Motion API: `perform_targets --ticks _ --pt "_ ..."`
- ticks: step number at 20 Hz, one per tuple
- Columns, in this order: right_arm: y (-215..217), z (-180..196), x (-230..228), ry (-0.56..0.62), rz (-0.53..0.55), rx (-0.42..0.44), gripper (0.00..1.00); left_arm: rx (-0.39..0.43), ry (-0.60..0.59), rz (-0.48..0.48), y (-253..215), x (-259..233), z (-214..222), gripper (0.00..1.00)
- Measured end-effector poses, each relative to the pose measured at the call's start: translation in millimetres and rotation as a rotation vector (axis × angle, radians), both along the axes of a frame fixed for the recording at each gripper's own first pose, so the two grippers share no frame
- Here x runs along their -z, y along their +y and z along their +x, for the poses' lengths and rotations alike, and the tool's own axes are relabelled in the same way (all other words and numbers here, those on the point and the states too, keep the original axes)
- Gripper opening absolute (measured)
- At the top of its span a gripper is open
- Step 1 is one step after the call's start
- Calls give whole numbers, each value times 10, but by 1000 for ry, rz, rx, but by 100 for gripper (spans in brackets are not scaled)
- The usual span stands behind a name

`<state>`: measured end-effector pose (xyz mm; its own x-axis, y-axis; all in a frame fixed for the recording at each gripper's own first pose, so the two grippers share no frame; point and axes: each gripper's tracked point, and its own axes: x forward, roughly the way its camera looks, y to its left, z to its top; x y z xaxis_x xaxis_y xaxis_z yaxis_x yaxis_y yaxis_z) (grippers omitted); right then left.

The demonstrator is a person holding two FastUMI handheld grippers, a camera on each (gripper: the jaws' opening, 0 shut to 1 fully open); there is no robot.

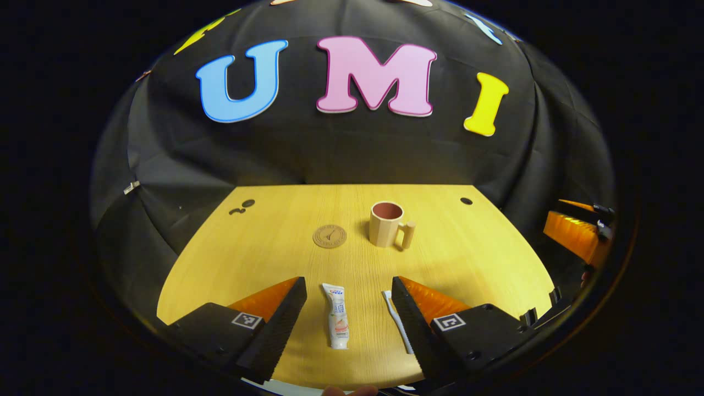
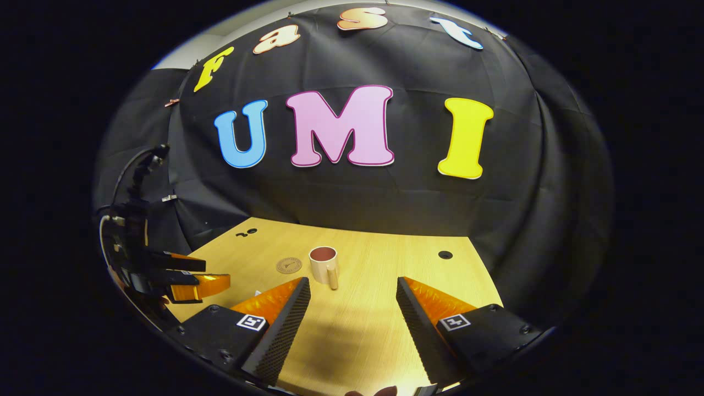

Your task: Put the toothbrush and toothpaste on the desktop into the cup, then pick up the cup and place it on the coaster on the desktop.

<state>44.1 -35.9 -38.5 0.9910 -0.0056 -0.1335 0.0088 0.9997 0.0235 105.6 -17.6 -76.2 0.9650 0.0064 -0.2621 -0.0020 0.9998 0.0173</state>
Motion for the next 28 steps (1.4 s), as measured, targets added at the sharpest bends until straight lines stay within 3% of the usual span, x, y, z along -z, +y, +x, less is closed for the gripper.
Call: perform_targets --ticks 13,21,26,27,28 --pt "-89 269 398 126 10 -25 97 -44 292 8 231 1199 760 92" --pt "330 407 810 267 30 -87 98 -27 360 43 316 1488 844 82" --pt "572 363 1157 374 38 -90 97 -8 373 30 353 1613 874 80" --pt "633 354 1215 389 36 -93 96 1 364 29 347 1611 901 84" --pt "681 359 1275 403 30 -97 96 7 358 28 342 1603 914 80"
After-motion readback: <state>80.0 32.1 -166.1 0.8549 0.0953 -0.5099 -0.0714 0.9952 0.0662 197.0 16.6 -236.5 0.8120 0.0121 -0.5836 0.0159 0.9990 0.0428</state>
